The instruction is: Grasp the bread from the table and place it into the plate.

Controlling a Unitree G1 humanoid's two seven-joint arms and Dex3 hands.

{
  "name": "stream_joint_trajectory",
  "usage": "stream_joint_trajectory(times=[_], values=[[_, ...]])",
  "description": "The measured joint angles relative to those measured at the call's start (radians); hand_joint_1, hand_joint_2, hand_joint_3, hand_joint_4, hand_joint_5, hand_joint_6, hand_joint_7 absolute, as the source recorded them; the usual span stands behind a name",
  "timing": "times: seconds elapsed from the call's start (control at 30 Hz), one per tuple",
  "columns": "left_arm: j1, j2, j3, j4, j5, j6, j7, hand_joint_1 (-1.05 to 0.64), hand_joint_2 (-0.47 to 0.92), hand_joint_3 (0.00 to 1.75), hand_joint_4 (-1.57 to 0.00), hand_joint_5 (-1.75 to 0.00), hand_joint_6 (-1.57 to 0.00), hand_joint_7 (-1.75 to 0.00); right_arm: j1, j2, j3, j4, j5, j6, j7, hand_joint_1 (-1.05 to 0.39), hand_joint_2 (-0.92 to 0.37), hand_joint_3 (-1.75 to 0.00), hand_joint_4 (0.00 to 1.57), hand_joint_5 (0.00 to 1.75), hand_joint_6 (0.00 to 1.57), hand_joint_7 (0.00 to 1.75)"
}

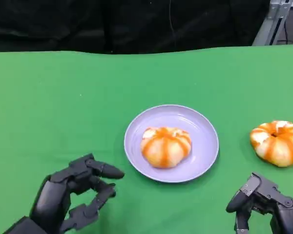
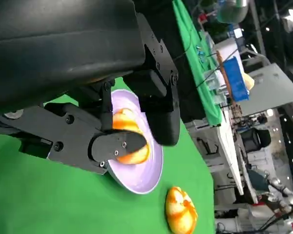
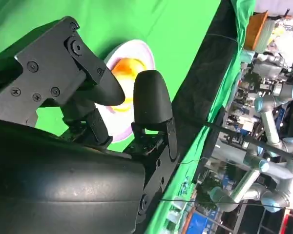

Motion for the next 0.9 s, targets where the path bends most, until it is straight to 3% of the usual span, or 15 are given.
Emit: stream_joint_trajectory(times=[0.2,0.33,0.9], values=[[0.022,-0.034,0.007,-0.006,-0.058,0.036,-0.028,0.01,0.55,1.22,-0.74,-1.69,-0.72,-1.46,0.0,-0.008,-0.007,0.0,0.001,-0.001,0.001,-0.02,-0.39,-1.45,0.79,1.75,0.66,1.56],[0.026,-0.058,0.019,0.004,-0.058,0.026,-0.03,0.01,0.56,1.17,-0.71,-1.74,-0.67,-1.56,0.0,-0.013,-0.016,0.0,0.001,-0.002,0.001,-0.02,-0.39,-1.45,0.79,1.75,0.67,1.56],[-0.007,-0.077,0.03,0.091,-0.058,-0.047,-0.088,-0.03,0.55,1.14,-0.7,-1.75,-0.68,-1.58,0.0,-0.013,-0.015,0.006,0.012,-0.014,0.004,-0.04,-0.4,-1.44,0.79,1.75,0.67,1.57]])
